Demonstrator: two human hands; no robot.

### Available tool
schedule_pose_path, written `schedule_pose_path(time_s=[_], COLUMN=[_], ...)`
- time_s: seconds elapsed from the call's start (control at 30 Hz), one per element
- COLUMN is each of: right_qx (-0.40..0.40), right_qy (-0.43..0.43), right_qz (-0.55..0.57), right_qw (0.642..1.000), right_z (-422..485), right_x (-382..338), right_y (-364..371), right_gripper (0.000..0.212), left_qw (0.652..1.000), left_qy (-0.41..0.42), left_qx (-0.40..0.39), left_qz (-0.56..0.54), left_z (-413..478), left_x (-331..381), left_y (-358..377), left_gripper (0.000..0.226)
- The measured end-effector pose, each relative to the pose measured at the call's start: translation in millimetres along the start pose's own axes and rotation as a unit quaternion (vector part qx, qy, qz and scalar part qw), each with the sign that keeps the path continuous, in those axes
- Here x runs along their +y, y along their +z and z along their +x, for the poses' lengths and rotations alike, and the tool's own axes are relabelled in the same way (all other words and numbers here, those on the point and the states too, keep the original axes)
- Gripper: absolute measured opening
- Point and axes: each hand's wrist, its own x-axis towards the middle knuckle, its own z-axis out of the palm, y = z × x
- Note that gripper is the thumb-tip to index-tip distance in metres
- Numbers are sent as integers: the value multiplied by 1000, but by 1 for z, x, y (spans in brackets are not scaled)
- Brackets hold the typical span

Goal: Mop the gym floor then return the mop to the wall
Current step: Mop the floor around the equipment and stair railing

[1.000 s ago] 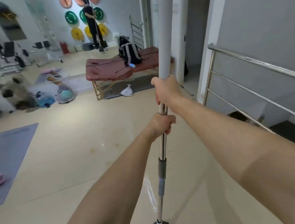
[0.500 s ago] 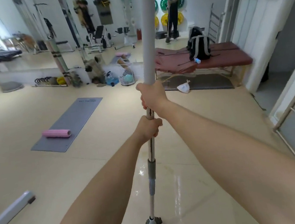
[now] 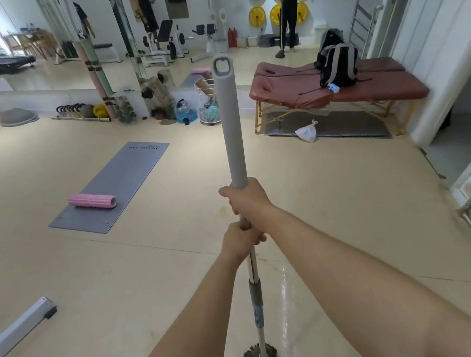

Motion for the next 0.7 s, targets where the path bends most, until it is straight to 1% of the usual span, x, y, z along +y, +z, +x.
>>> schedule_pose_path(time_s=[0.07,0.17,0.27,0.47,0.7], right_qx=[8,27,48,83,115], right_qy=[34,67,65,60,40], right_qz=[-13,-18,-17,7,33], right_qw=[999,997,997,995,992], right_z=[8,15,20,5,-63], right_x=[22,52,61,72,109], right_y=[5,7,5,-24,-81], right_gripper=[19,22,29,26,23], left_qw=[1000,1000,999,995,988], left_qy=[-7,-9,-4,15,34], left_qx=[0,-22,-34,-82,-108], left_qz=[8,20,23,57,108], left_z=[10,20,26,21,-48], left_x=[-16,-38,-54,-54,-45], left_y=[3,11,21,46,103], left_gripper=[21,18,13,16,22])
